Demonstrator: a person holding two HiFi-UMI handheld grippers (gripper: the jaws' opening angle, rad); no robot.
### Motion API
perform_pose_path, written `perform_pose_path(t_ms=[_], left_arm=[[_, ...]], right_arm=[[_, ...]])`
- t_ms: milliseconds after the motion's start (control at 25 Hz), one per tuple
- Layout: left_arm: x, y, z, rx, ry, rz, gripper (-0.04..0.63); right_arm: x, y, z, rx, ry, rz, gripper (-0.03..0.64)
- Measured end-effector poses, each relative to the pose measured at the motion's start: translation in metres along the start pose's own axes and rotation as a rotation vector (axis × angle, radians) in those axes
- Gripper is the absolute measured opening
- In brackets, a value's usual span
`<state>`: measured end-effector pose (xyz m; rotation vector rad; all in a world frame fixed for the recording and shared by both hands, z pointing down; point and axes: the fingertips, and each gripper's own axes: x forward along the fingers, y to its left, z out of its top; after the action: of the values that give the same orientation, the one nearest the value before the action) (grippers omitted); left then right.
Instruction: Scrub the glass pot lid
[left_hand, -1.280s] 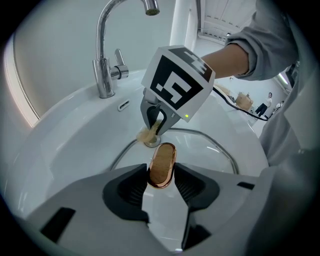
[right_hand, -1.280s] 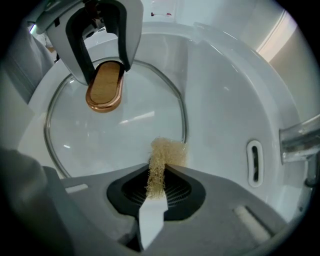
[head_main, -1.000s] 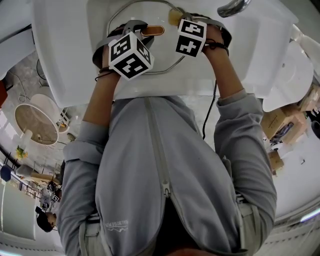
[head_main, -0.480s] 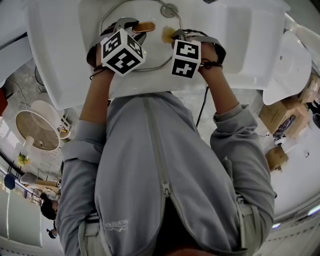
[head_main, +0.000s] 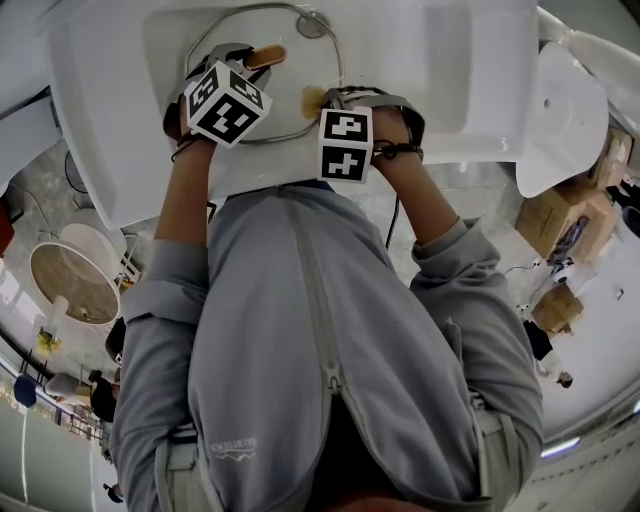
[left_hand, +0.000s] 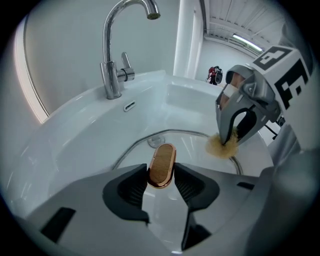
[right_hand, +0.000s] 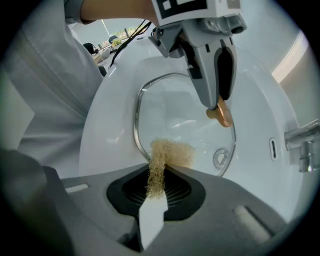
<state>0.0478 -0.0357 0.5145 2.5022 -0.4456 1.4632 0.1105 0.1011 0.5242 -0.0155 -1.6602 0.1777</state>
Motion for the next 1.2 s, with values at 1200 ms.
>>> perform_pose_path(t_ms=[1200], left_arm=[[-0.234,-0.011,0.075,-0.172,-0.611,0.435,0.006]], right_arm=[[-0.262,-0.056,0.061,0.585,-0.834,-0.748,0.048]])
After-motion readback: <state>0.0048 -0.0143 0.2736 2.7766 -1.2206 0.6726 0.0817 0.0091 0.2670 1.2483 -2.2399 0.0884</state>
